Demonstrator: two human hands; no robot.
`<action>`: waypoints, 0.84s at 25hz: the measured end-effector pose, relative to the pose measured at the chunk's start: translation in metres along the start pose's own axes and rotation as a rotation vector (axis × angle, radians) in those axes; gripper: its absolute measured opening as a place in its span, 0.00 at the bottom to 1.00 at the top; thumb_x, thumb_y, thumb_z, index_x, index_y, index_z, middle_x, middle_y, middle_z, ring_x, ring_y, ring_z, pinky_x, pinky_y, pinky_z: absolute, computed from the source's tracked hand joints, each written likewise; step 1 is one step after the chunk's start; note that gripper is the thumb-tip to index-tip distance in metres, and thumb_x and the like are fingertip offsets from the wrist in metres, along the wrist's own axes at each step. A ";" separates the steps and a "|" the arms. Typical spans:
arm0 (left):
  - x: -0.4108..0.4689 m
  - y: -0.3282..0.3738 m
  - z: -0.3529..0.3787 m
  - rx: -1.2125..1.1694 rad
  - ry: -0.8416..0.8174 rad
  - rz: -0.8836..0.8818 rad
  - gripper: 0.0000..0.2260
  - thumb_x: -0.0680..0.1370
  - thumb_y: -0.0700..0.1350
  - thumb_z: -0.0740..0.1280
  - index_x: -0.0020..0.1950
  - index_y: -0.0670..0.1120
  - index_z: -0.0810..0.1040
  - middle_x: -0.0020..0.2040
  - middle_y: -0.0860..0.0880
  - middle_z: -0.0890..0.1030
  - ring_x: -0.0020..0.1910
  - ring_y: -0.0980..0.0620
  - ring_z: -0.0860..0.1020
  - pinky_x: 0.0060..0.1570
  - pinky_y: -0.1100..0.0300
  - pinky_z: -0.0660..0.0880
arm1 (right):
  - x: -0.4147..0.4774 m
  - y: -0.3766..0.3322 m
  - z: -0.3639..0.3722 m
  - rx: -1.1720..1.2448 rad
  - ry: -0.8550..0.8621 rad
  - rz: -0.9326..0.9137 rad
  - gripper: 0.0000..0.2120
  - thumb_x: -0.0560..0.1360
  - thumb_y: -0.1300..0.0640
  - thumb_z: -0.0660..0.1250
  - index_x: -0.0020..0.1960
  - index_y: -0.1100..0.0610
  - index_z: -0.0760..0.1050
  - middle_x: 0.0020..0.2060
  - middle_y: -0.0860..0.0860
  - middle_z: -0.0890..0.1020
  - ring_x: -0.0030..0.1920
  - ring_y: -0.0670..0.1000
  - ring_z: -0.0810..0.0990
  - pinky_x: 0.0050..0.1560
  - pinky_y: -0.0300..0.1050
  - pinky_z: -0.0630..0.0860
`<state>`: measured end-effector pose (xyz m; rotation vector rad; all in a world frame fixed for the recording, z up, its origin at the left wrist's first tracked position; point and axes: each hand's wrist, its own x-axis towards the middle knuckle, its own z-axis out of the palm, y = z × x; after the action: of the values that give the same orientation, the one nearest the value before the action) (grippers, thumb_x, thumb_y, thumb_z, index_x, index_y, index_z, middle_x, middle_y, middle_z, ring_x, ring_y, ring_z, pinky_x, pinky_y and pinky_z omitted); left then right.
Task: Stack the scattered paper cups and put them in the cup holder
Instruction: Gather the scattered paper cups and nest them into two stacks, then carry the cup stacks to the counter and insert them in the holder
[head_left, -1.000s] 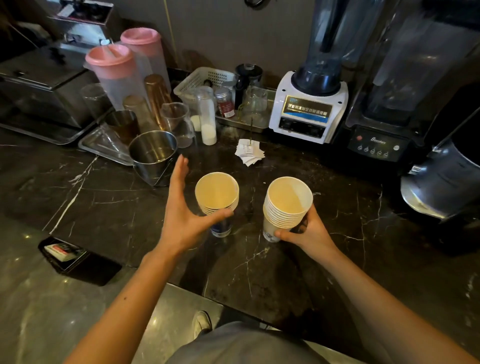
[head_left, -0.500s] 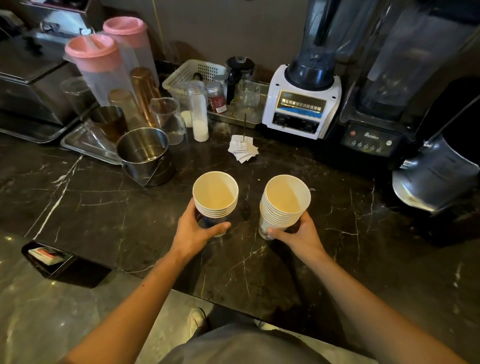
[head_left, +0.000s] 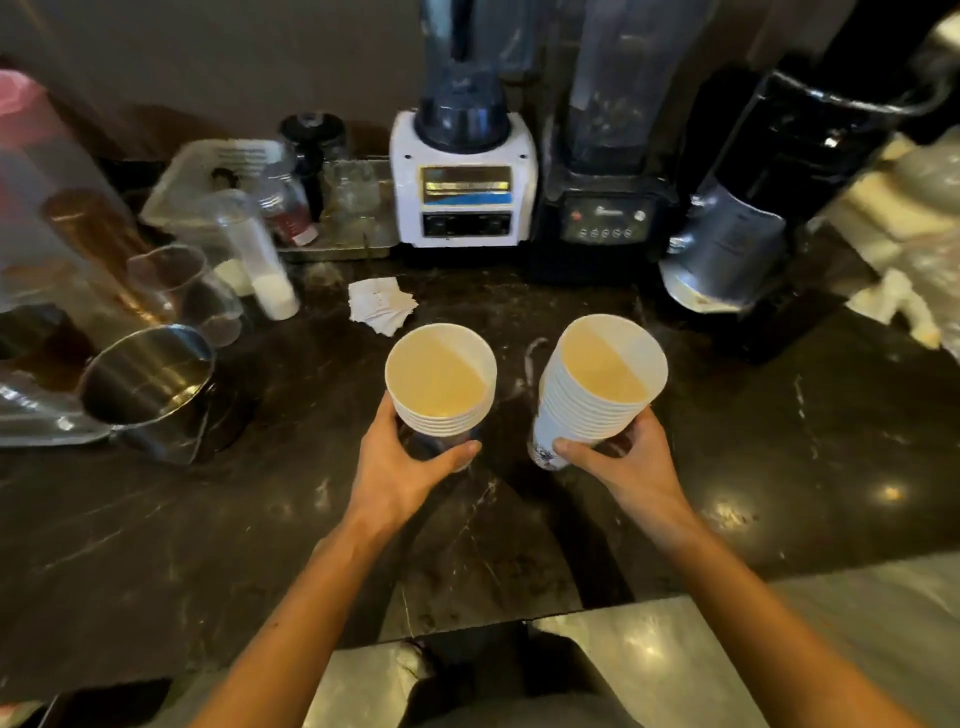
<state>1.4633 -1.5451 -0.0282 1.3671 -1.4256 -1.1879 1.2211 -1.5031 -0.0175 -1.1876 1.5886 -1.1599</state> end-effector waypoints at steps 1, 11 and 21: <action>0.005 0.007 0.012 0.002 -0.090 0.026 0.41 0.62 0.48 0.82 0.71 0.51 0.66 0.61 0.64 0.75 0.62 0.65 0.73 0.63 0.66 0.70 | -0.012 -0.001 -0.009 0.018 0.094 0.000 0.40 0.61 0.54 0.81 0.69 0.46 0.66 0.61 0.40 0.77 0.63 0.39 0.75 0.62 0.42 0.74; -0.059 0.076 0.178 -0.126 -0.557 0.232 0.40 0.61 0.44 0.83 0.64 0.64 0.65 0.60 0.66 0.74 0.60 0.71 0.73 0.58 0.73 0.71 | -0.165 0.009 -0.147 0.015 0.657 -0.040 0.35 0.62 0.64 0.81 0.64 0.49 0.71 0.57 0.44 0.81 0.58 0.41 0.80 0.55 0.35 0.76; -0.261 0.142 0.413 -0.195 -1.100 0.427 0.39 0.60 0.36 0.82 0.60 0.60 0.67 0.58 0.65 0.73 0.57 0.76 0.73 0.52 0.78 0.70 | -0.420 0.066 -0.309 -0.037 1.174 0.071 0.41 0.63 0.62 0.81 0.69 0.45 0.65 0.63 0.43 0.76 0.63 0.40 0.76 0.61 0.40 0.75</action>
<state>1.0511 -1.2521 0.0302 0.1494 -2.0914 -1.8010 1.0053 -1.0260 0.0275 -0.3879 2.4379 -1.9483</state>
